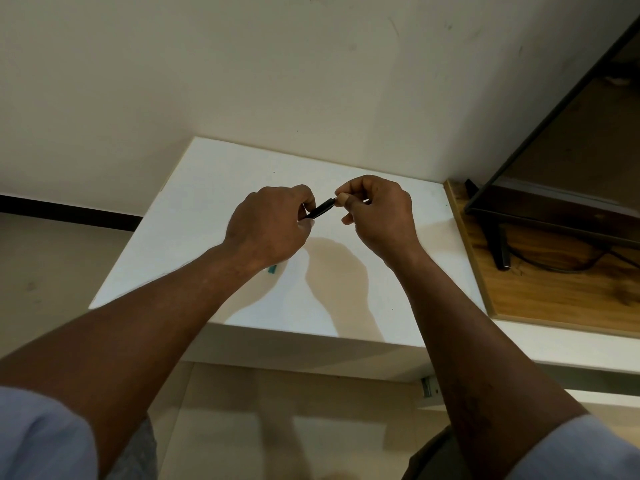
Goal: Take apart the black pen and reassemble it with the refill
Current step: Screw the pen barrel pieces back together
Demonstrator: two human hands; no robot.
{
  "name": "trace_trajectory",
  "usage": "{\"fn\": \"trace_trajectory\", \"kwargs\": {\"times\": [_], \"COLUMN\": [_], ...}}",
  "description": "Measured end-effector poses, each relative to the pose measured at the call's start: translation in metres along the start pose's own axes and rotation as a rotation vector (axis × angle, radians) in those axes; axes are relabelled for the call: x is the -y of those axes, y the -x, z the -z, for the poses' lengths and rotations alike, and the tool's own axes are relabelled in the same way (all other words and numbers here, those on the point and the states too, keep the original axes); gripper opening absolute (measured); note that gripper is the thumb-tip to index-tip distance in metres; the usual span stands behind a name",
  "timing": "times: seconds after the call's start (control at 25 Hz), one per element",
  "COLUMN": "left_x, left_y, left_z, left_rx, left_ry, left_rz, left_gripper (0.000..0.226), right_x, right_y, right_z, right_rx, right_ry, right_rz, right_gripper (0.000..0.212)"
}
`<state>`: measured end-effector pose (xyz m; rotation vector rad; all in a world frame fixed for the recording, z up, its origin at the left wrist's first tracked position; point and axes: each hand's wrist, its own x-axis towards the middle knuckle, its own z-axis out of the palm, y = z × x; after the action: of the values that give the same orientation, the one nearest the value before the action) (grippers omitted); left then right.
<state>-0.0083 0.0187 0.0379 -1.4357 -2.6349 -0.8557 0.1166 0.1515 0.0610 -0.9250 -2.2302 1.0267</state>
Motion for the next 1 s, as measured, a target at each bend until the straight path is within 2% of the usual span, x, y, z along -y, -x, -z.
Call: {"fn": "trace_trajectory", "kwargs": {"times": [0.36, 1.0], "left_x": [0.0006, 0.0023], "left_y": [-0.0009, -0.0017], "left_z": [-0.0001, -0.0031], "left_rx": [0.007, 0.0], "left_ry": [-0.02, -0.033], "left_rz": [0.012, -0.006], "left_gripper": [0.019, 0.019], "right_x": [-0.0014, -0.0041], "right_y": [-0.0005, 0.0027], "right_z": [-0.0015, -0.0011], "right_rx": [0.01, 0.064], "right_ry": [0.126, 0.209], "right_rz": [0.043, 0.087], "right_gripper": [0.024, 0.016]}}
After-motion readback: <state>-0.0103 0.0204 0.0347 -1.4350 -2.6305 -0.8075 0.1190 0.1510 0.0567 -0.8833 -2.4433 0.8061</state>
